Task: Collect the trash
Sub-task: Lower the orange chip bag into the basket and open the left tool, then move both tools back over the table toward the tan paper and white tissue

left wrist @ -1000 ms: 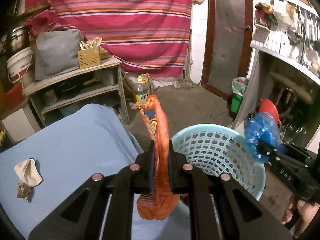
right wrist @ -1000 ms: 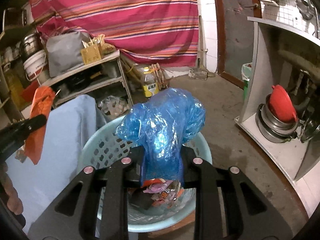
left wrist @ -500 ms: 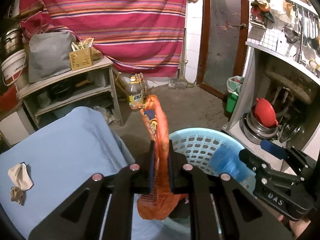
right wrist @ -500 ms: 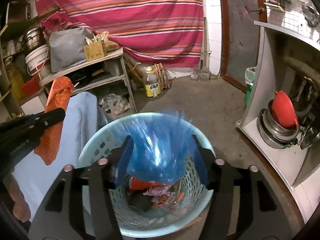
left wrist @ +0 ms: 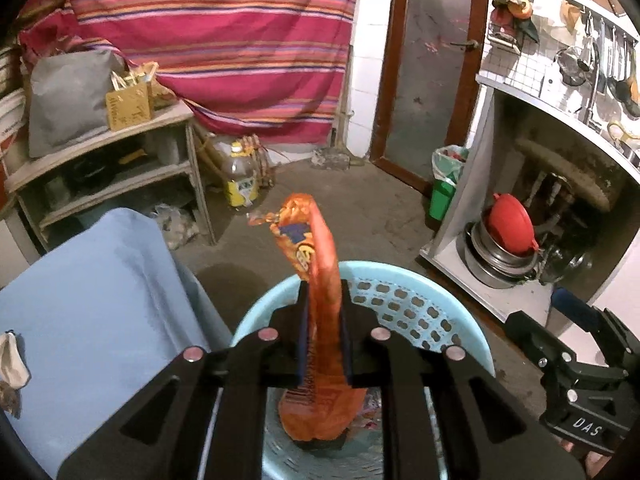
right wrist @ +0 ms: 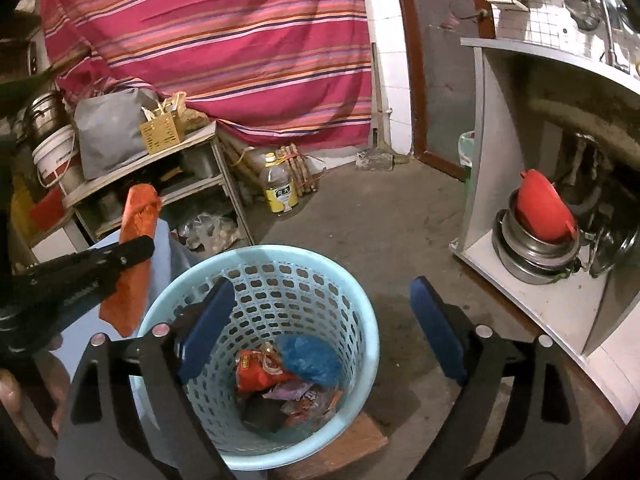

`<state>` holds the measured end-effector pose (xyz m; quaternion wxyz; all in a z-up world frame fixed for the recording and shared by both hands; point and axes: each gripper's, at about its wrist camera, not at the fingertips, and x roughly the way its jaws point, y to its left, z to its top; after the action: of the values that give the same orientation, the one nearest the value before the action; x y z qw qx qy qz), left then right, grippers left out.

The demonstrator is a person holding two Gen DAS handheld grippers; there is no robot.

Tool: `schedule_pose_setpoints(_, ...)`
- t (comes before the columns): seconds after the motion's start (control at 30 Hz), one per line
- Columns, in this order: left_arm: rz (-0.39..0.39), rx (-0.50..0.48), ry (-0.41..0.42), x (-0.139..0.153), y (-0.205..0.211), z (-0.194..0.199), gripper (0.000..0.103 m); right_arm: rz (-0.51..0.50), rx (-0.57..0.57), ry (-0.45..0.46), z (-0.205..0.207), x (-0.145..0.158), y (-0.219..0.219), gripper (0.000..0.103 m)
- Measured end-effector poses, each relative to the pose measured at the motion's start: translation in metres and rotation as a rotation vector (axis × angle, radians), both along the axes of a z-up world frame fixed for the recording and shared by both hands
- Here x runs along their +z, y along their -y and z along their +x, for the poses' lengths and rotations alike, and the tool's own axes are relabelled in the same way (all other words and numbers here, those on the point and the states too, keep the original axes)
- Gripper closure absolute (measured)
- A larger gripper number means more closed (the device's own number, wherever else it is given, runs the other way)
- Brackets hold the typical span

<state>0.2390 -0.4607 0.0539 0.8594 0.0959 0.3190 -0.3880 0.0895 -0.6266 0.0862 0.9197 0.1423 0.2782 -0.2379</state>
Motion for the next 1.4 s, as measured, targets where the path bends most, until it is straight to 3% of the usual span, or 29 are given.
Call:
schedule_pose_setpoints(0.03, 0.003, -0.001, -0.005, -0.001, 0.001, 0.001, 0.082, 0.001, -0.003, -0.003, 0.000, -0.001, 0.001, 0.015)
schedule_pose_setpoints(0.1, 0.010, 0.013, -0.007, -0.002, 0.000, 0.003, 0.045, 0.002, -0.003, -0.005, -0.001, -0.002, 0.002, 0.015)
schedule_pose_setpoints(0.13, 0.000, 0.024, 0.002, 0.000, -0.003, 0.003, 0.041, 0.002, -0.004, -0.006, 0.000, -0.002, 0.003, 0.015)
schedule_pose_setpoints(0.3, 0.003, 0.036, 0.002, 0.003, -0.016, 0.005, 0.040, -0.001, -0.006, -0.015, 0.001, -0.002, 0.002, 0.015)
schedule_pose_setpoints(0.43, 0.012, 0.084, 0.016, 0.005, -0.046, 0.010, 0.029, -0.011, -0.004, -0.026, 0.005, -0.003, -0.002, 0.015)
schedule_pose_setpoints(0.67, 0.038, 0.246, 0.027, -0.006, -0.145, 0.026, 0.018, -0.046, 0.078, -0.031, 0.037, 0.000, -0.046, 0.004)
schedule_pose_setpoints(0.97, 0.131, 0.541, 0.030, -0.035, -0.286, 0.070, 0.009, -0.087, 0.210, -0.071, 0.103, -0.013, -0.135, 0.004)
schedule_pose_setpoints(1.13, 0.134, 0.657, 0.013, -0.054, -0.343, 0.097, 0.007, -0.070, 0.242, -0.094, 0.137, -0.023, -0.174, 0.004)
schedule_pose_setpoints(1.23, 0.136, 0.660, -0.050, -0.072, -0.363, 0.115, 0.007, -0.097, 0.269, -0.102, 0.153, -0.027, -0.198, 0.004)
schedule_pose_setpoints(1.37, 0.116, 0.649, -0.071, -0.079, -0.376, 0.127, 0.008, -0.116, 0.314, -0.116, 0.174, -0.031, -0.227, 0.004)
schedule_pose_setpoints(1.4, 0.113, 0.636, -0.072, -0.080, -0.376, 0.127, 0.013, -0.116, 0.323, -0.119, 0.178, -0.032, -0.232, 0.004)
